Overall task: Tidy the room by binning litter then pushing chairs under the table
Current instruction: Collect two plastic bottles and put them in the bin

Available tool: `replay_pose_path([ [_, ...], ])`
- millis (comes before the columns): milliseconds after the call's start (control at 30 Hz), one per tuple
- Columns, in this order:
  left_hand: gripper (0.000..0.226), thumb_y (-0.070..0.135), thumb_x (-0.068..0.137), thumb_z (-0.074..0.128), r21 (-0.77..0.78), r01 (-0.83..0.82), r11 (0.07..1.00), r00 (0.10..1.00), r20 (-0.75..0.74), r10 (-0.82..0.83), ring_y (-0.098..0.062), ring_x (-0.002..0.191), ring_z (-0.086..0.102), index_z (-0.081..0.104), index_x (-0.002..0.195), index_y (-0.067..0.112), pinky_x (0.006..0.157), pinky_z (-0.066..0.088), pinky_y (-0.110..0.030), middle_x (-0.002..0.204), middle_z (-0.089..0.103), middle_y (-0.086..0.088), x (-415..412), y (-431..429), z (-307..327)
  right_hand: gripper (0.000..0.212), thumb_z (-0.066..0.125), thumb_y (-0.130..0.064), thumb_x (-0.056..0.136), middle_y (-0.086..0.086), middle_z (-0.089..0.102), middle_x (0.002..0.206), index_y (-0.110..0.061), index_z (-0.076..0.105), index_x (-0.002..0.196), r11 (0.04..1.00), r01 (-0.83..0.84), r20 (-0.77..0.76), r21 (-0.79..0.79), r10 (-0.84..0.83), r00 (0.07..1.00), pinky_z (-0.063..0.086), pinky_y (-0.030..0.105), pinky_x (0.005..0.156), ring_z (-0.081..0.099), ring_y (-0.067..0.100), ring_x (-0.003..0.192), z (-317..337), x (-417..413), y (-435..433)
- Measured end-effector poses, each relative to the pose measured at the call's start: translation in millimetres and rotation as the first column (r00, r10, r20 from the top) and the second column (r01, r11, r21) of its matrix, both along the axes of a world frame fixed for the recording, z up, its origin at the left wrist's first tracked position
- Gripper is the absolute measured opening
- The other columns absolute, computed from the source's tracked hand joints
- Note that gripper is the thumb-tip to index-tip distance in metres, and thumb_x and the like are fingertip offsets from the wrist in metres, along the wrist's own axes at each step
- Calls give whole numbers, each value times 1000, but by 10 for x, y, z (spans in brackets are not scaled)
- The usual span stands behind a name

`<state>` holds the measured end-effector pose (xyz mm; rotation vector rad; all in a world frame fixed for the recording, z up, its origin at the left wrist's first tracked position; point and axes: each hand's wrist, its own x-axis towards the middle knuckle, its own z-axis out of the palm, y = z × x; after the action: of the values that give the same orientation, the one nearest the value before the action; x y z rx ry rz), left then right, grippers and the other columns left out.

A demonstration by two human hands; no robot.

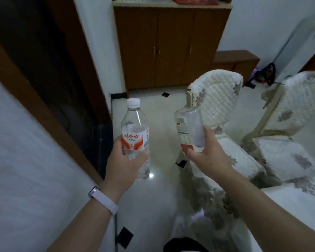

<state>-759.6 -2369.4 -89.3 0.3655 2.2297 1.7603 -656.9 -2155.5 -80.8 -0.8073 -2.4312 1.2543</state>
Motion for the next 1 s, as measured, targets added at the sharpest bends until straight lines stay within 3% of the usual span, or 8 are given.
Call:
replay_pose_path([
  [133,53,24,76,82,-29,-123,992,991,56,124,10,90,62,52,118,37,70,48,-12,106,65,19,-402,-20,-156,75,77,-48,75,-16,56,113,-39,34,135,995,-96,25,5,96,995,52,26,76,59,6,96,-164,-647,14],
  [233,53,22,76,82,-45,-148,988,986,76,151,8,92,63,52,117,38,73,50,-14,107,66,19,-775,110,-250,65,76,-48,75,-16,57,109,-44,35,126,988,-154,29,5,154,988,58,34,71,61,7,91,-248,-1125,165],
  [333,53,18,78,81,-49,-156,987,984,80,160,2,96,64,52,120,34,73,51,-15,109,66,16,-1233,394,-269,56,75,-46,77,-22,56,100,-48,33,114,981,-193,35,2,193,981,55,27,65,60,2,85,-343,-1601,454],
  [467,58,13,75,83,-55,-147,988,988,38,149,1,95,65,54,123,28,70,52,-12,110,67,12,-1872,939,-148,58,73,-47,75,-18,59,101,-44,37,120,976,-215,32,-33,216,976,58,38,73,62,4,87,-340,-2250,981],
  [567,58,12,76,82,-51,-125,991,992,-7,125,2,95,65,54,124,28,69,51,-9,109,68,13,-2310,1317,39,52,73,-45,78,-18,60,97,-46,37,114,974,-223,7,-30,224,975,58,37,69,62,2,81,-171,-2708,1332],
  [800,59,15,75,82,-65,-79,995,996,-41,76,-4,100,66,54,125,30,80,55,-23,112,68,13,-3132,1902,186,46,72,-45,80,-19,59,93,-48,36,107,976,-219,-35,-12,218,975,57,28,54,62,4,74,46,-3419,1842],
  [900,58,15,77,81,-63,-49,997,998,-35,46,-4,101,65,52,125,32,81,55,-24,113,66,14,-3460,2129,184,52,73,-44,80,-21,58,101,-48,35,115,980,-199,-35,-3,198,979,57,31,70,59,-1,86,14,-3634,2068],
  [1000,58,16,77,81,-67,-9,998,1000,-28,7,-4,101,65,52,126,31,81,56,-26,112,66,14,-3816,2317,139,60,74,-45,79,-20,57,108,-47,33,123,989,-150,-13,-13,150,989,58,34,75,59,2,91,-63,-3892,2290],
])
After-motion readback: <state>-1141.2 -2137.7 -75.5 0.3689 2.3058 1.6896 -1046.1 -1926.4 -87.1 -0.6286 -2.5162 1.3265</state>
